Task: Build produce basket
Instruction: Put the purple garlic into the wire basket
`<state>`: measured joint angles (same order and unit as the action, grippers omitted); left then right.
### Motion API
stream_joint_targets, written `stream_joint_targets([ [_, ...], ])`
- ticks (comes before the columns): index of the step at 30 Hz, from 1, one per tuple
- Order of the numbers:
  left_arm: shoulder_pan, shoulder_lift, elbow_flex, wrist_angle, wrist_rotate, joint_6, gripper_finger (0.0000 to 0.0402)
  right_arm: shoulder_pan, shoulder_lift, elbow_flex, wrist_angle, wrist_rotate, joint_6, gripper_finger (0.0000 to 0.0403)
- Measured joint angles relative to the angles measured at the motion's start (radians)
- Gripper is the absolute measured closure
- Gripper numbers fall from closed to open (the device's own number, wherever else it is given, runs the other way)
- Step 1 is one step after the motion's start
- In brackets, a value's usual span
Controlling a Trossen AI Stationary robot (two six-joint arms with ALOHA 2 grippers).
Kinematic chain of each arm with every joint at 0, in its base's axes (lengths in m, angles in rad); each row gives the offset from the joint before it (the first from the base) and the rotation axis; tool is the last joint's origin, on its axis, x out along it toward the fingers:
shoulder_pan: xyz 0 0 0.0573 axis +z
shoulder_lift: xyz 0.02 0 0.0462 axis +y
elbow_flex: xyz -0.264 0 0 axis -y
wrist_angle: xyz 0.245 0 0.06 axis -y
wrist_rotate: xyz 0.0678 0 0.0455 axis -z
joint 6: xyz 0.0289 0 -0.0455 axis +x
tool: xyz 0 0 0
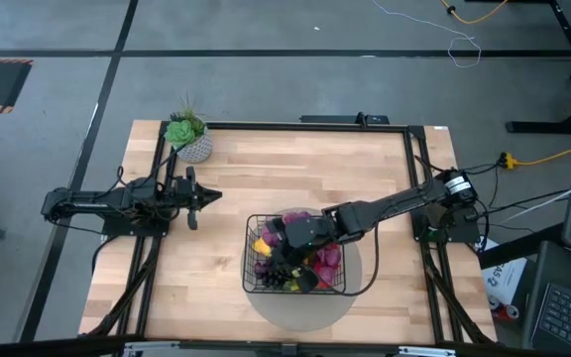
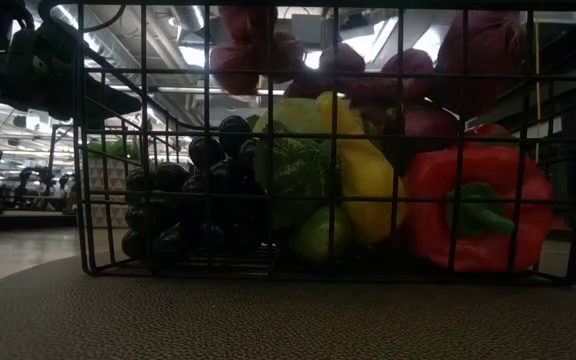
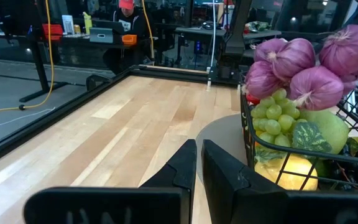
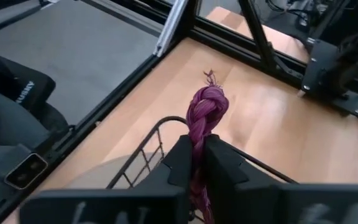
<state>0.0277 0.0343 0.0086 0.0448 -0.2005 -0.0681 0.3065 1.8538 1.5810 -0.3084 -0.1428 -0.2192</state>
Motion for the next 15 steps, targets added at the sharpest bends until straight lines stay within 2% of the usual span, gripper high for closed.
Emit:
stream_joint_targets([
  [8, 0.0, 0.0, 0.0, 0.0, 0.0, 0.0, 0.0382, 0.003, 0.0, 0.0, 0.009, -0.026, 0.003, 0.027],
  [11, 0.0, 0.0, 0.0, 0.0, 0.0, 0.0, 0.0382, 0.004, 0.0, 0.0, 0.011, -0.09, 0.003, 0.0238],
  [15, 0.0, 0.0, 0.0, 0.0, 0.0, 0.0, 0.0382, 0.006, 0.0, 0.0, 0.011, -0.218, 0.001, 0.0218],
])
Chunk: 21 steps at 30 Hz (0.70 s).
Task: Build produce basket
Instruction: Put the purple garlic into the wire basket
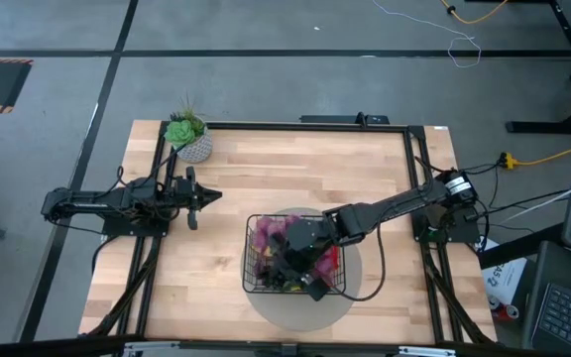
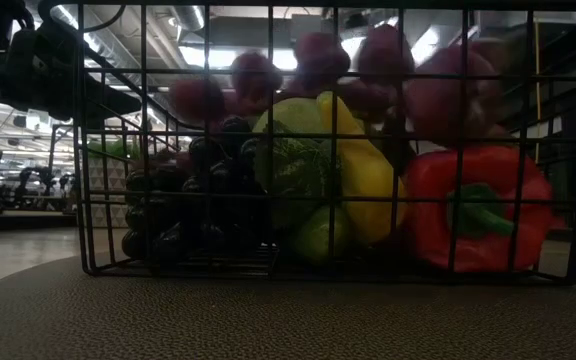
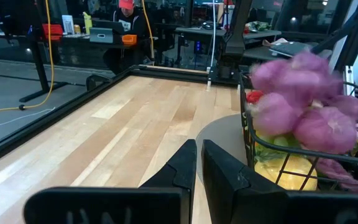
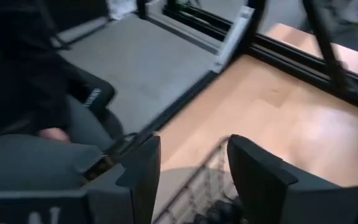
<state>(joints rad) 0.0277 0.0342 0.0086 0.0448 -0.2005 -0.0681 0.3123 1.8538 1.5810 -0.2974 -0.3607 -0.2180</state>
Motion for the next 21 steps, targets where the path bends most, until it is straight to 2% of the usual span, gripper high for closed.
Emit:
stream_joint_targets([
  [3, 0.0, 0.0, 0.0, 0.0, 0.0, 0.0, 0.0382, 0.0, 0.0, 0.0, 0.0, -0.012, 0.0, 0.0215],
  [10, 0.0, 0.0, 0.0, 0.0, 0.0, 0.0, 0.0382, -0.003, 0.002, 0.036, -0.042, 0.104, 0.0, 0.0215],
  [13, 0.0, 0.0, 0.0, 0.0, 0.0, 0.0, 0.0382, -0.003, 0.002, 0.091, -0.112, 0.222, -0.001, 0.0215],
  [18, 0.0, 0.0, 0.0, 0.0, 0.0, 0.0, 0.0382, -0.003, 0.002, 0.219, -0.332, 0.454, 0.0, 0.0215],
  [21, 0.0, 0.0, 0.0, 0.0, 0.0, 0.0, 0.0382, -0.004, 0.002, 0.272, -0.426, 0.556, -0.001, 0.0215],
])
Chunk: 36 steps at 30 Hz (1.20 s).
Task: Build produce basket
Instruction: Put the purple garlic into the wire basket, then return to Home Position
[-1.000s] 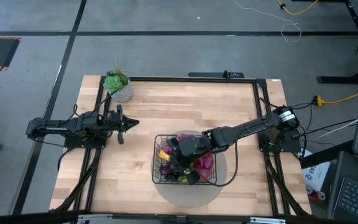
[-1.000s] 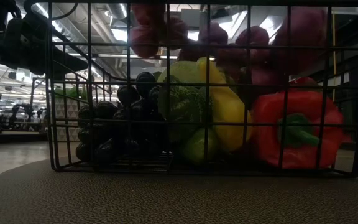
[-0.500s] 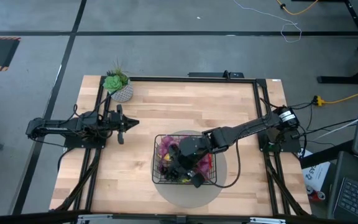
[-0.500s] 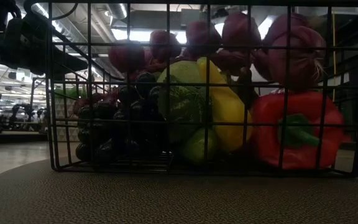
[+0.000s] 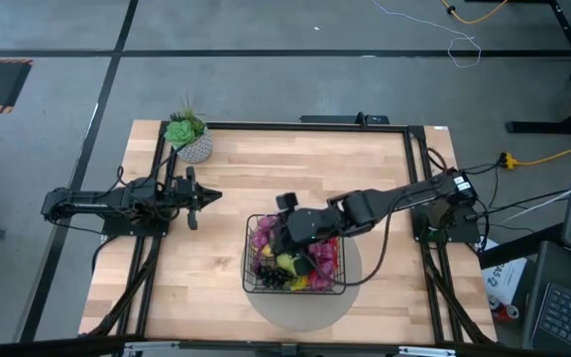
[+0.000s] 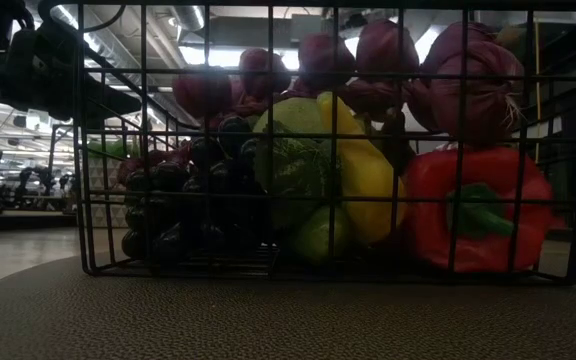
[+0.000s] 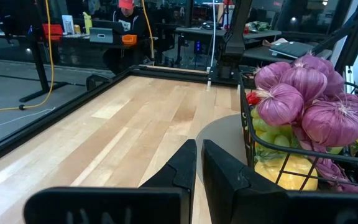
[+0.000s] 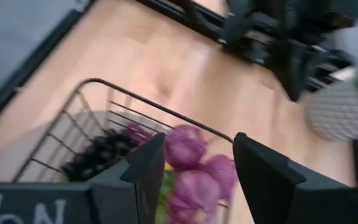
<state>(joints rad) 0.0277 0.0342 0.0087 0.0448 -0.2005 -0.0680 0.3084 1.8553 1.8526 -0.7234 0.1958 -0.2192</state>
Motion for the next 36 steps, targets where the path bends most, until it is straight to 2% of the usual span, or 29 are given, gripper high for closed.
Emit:
stream_joint_targets([
  [5, 0.0, 0.0, 0.0, 0.0, 0.0, 0.0, 0.0382, 0.0, -0.001, 0.028, -0.016, 0.11, 0.0, 0.0215],
  [10, 0.0, 0.0, 0.0, 0.0, 0.0, 0.0, 0.0382, 0.0, -0.001, 0.029, -0.085, 0.125, 0.004, 0.0215],
  [19, 0.0, 0.0, 0.0, 0.0, 0.0, 0.0, 0.0382, -0.073, -0.068, 0.028, -0.379, 0.092, 0.15, 0.0214],
  [22, 0.0, 0.0, 0.0, 0.0, 0.0, 0.0, 0.0382, -0.1, -0.114, 0.023, -0.513, 0.026, 0.155, 0.0214],
  [26, 0.0, 0.0, 0.0, 0.0, 0.0, 0.0, 0.0382, -0.122, -0.155, 0.003, -0.508, -0.013, 0.155, 0.0214],
  [36, 0.0, 0.0, 0.0, 0.0, 0.0, 0.0, 0.0382, -0.129, -0.289, 0.003, -0.552, -0.014, 0.159, 0.0214],
])
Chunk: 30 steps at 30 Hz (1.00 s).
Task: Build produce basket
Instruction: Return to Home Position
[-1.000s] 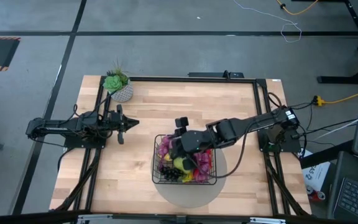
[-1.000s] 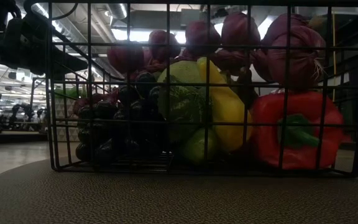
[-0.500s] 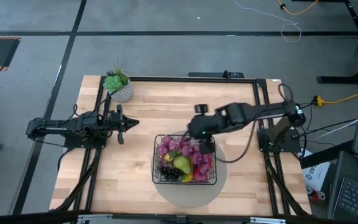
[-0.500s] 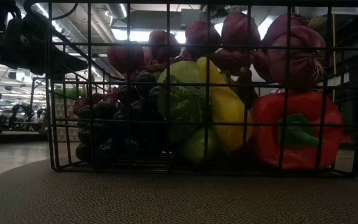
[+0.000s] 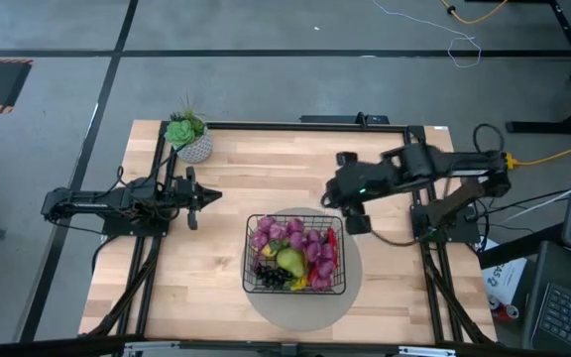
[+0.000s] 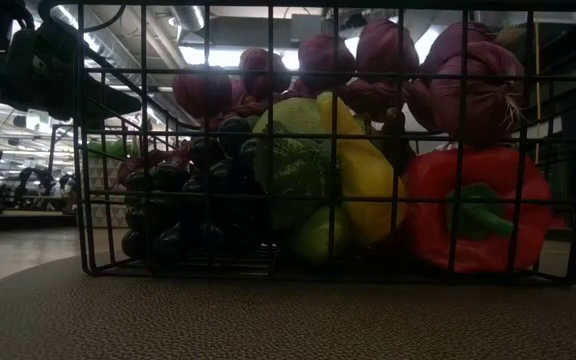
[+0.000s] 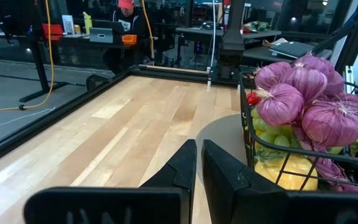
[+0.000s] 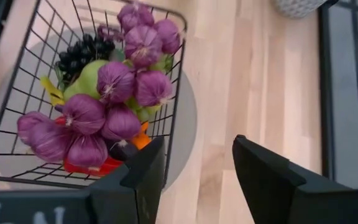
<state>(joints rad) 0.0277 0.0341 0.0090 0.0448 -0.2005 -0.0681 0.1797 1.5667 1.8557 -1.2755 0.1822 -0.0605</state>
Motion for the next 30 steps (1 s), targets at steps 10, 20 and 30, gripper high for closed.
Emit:
stream_joint_targets([
  [10, 0.0, 0.0, 0.0, 0.0, 0.0, 0.0, 0.0382, 0.0, -0.143, 0.0, -0.03, 0.007, 0.0, 0.0214],
  [20, 0.0, 0.0, 0.0, 0.0, 0.0, 0.0, 0.0382, 0.0, -0.158, 0.0, -0.082, 0.008, 0.008, 0.0214],
  [30, 0.0, 0.0, 0.0, 0.0, 0.0, 0.0, 0.0382, 0.002, -0.356, -0.183, 0.029, 0.008, 0.055, 0.0215],
])
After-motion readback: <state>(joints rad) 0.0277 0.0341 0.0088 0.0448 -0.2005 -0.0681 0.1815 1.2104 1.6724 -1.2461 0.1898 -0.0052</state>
